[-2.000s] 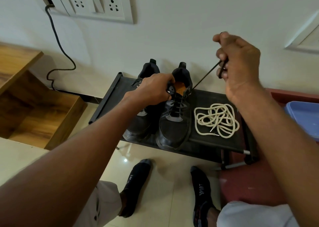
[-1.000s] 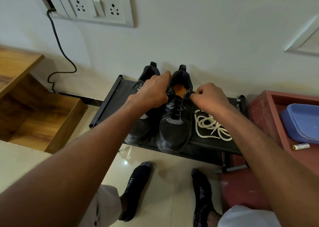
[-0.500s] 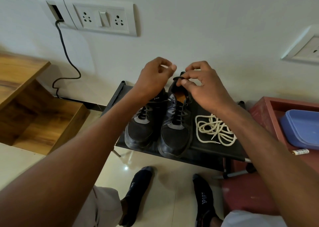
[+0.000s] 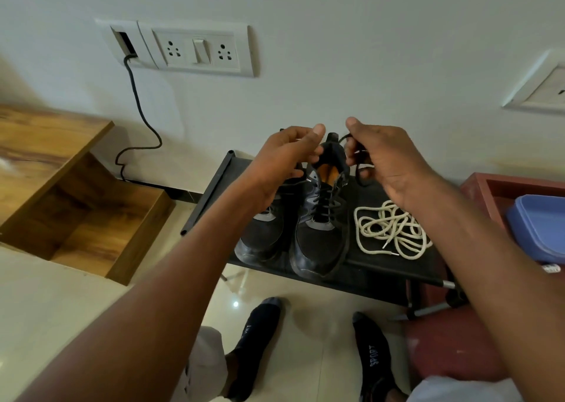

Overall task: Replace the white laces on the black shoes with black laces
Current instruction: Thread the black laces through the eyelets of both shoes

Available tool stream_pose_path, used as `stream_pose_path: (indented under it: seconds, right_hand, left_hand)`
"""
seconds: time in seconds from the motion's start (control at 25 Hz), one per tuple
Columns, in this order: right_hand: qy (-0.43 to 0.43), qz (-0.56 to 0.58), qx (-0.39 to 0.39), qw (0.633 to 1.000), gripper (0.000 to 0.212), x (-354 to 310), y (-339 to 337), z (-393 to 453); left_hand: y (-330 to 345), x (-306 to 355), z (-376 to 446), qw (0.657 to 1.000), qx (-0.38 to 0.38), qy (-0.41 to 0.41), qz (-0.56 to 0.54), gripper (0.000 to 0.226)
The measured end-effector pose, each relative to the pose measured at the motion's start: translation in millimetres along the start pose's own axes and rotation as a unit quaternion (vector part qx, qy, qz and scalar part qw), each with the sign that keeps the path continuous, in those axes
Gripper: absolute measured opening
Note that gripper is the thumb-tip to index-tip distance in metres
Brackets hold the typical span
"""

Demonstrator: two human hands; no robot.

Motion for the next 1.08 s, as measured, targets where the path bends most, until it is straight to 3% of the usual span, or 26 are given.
stream_pose_path:
  seconds: [0.08, 0.2, 0.24, 0.32, 0.36, 0.4, 0.52, 0.64, 0.72, 0.8, 0.84, 0.96, 1.08]
  right_hand:
    - [-0.046, 0.012, -0.044, 0.998, 0.036, -2.3, 8.1, -0.7]
    - [-0.095, -0.032, 0.032, 0.994, 0.033, 4.1, 2.2, 9.4]
    - [-0.118, -0.096, 0.080, 0.985, 0.031, 8.4, -1.8, 13.7]
    - [-0.145, -0.285, 0.173, 0.932, 0.029, 18.1, -6.5, 18.8]
    - [-0.142, -0.332, 0.189, 0.913, 0.030, 18.9, -4.0, 17.9]
    - [-0.127, -0.330, 0.177, 0.919, 0.031, 19.5, -0.6, 17.6]
    - [-0.039, -0.141, 0.074, 0.987, 0.030, 18.2, 10.9, 15.4]
    - [-0.003, 0.057, 0.004, 0.998, 0.009, 16.9, 9.0, 14.8]
    - [0.012, 0.160, -0.046, 0.986, 0.019, 15.9, 3.5, 16.4]
    - [0.019, 0.151, -0.105, 0.983, 0.022, 13.7, 3.9, 14.9]
    - [0.014, 0.122, -0.125, 0.985, 0.022, 13.7, 6.3, 14.2]
    - [-0.003, 0.111, -0.096, 0.989, 0.022, 18.4, 12.7, 18.7]
    - [0.003, 0.120, 0.016, 0.993, 0.015, 22.4, 7.7, 26.7]
  left_hand:
    - [13.0, -0.2, -2.4, 0.999, -0.053, -0.001, 0.012, 0.045]
    - [14.6, 1.7, -2.3, 0.999, -0.038, 0.009, -0.008, 0.029]
    - [11.6, 1.5, -3.7, 1.000, -0.008, 0.016, 0.000, 0.022]
    - [10.5, -1.9, -9.9, 0.997, 0.030, 0.036, 0.067, 0.019]
    - [13.7, -3.9, -14.4, 0.992, 0.028, 0.052, 0.116, 0.018]
    - [19.0, -6.0, -18.1, 0.984, 0.010, 0.067, 0.164, 0.017]
    - [29.3, -11.4, -14.7, 0.953, -0.089, 0.058, 0.285, 0.015]
    - [22.3, -8.2, -6.9, 0.921, -0.152, 0.037, 0.355, 0.014]
    - [10.5, -3.3, -0.4, 0.938, -0.060, 0.061, 0.335, 0.013]
    - [-0.8, -0.5, 5.8, 0.963, 0.064, 0.089, 0.246, 0.019]
    - [-2.8, -0.6, 9.1, 0.976, 0.068, 0.076, 0.191, 0.025]
    - [3.8, -3.5, 14.4, 0.994, -0.053, -0.005, 0.093, 0.043]
    - [-0.8, -6.8, 21.2, 0.996, -0.061, -0.056, 0.042, 0.046]
Point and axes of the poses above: each hand's wrist, its own z-axis towards the middle knuckle, its own y-axis out of the palm, x = y × z, the point moved 2 cm from there along z, towards the middle knuckle, and after that the axes turned 10 degrees about -z, right-handed, at the moved point
